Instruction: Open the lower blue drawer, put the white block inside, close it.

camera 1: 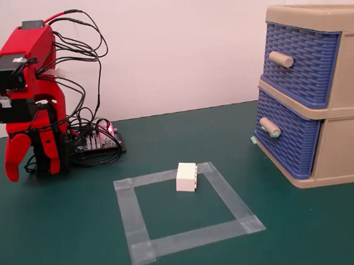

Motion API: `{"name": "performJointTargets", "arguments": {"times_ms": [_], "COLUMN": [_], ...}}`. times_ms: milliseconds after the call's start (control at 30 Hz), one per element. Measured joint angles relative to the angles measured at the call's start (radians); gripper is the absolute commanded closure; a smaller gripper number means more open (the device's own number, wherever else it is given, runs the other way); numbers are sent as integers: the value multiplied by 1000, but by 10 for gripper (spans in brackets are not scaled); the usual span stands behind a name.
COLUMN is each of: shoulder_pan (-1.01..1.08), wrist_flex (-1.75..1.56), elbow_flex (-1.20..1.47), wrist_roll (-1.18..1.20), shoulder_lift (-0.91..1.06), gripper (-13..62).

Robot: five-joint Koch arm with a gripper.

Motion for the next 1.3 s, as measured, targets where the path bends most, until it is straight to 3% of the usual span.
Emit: {"name": "performJointTargets", "arguments": {"times_ms": [200, 367, 500, 600, 733, 867, 1133, 1300], "shoulder_pan": [14, 14, -155, -494, -1083, -1364, -1497, -1511], "wrist_flex": [91, 330, 347, 296, -101, -588, -1496, -1959], "elbow_flex": [-114, -423, -555, -578, -578, -565, -540, -491], "wrist_roll": [0, 52, 367, 750, 1379, 1698, 1749, 1750], "shoulder_lift": [0, 0, -5, -5, -37, -218, -715, -896], "gripper": [153, 163, 170, 169, 165, 166, 169, 178]}}
